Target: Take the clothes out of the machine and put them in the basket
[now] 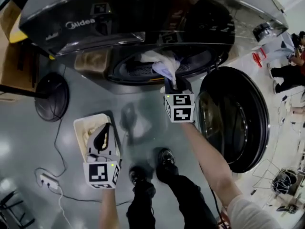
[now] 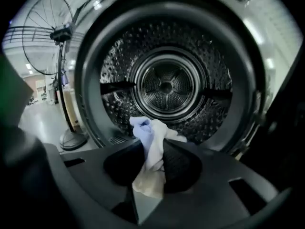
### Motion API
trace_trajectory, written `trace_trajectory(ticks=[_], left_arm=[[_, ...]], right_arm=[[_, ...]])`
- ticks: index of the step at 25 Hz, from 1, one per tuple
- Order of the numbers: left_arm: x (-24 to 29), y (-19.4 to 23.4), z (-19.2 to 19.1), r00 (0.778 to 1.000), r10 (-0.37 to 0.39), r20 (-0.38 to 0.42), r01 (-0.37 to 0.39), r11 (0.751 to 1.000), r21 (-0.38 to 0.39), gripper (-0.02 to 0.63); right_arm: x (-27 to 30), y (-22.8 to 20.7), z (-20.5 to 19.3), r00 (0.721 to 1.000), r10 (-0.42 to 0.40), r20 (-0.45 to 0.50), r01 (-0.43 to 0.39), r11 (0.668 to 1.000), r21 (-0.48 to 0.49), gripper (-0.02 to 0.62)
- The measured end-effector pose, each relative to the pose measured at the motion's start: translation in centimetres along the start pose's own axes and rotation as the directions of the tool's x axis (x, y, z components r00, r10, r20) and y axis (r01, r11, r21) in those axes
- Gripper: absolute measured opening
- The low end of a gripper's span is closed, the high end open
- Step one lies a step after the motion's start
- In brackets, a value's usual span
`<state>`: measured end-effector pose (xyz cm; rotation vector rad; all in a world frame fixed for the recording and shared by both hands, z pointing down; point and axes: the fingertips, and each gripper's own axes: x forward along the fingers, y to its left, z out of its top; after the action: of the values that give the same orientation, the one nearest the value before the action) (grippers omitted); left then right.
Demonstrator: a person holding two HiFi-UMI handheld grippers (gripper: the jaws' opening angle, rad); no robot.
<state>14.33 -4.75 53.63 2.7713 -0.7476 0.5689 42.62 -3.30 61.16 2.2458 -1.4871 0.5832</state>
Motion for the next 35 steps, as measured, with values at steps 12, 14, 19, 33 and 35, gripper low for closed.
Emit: trace_trajectory(ticks=[12, 14, 19, 33, 35], left_arm=[[-6.4, -3.8, 7.2, 1.000, 0.004, 0.007, -0.004, 1.000, -0.027, 0.018], [-7.5, -4.1, 8.0, 1.000, 0.009, 0.004, -0.008, 0.999, -0.042, 0.018], [-10.1, -3.1, 9.9, 0.999, 0.040, 0.020, -0.039, 0.999, -0.034, 0.018], [-16.8, -0.4, 15.7, 0.987, 0.123, 0.099, -0.117, 0.991, -0.072, 0.018], [-18.1, -0.2, 16.6, 0.984, 0.141, 0.109, -0.134, 0.988, -0.071, 0.018]], right_arm=[[-16.5, 1.1, 7.2, 0.991, 0.068, 0.114, -0.068, 0.998, -0.006, 0.112], [-18.9, 1.4, 8.2, 0.989, 0.075, 0.130, -0.075, 0.997, -0.008, 0.112], [-23.8, 3.1, 11.0, 0.980, 0.118, 0.160, -0.111, 0.992, -0.051, 0.112], [-34.5, 9.5, 22.9, 0.918, 0.251, 0.307, -0.208, 0.964, -0.167, 0.112], [-36.4, 10.4, 24.7, 0.902, 0.275, 0.332, -0.227, 0.958, -0.177, 0.110]])
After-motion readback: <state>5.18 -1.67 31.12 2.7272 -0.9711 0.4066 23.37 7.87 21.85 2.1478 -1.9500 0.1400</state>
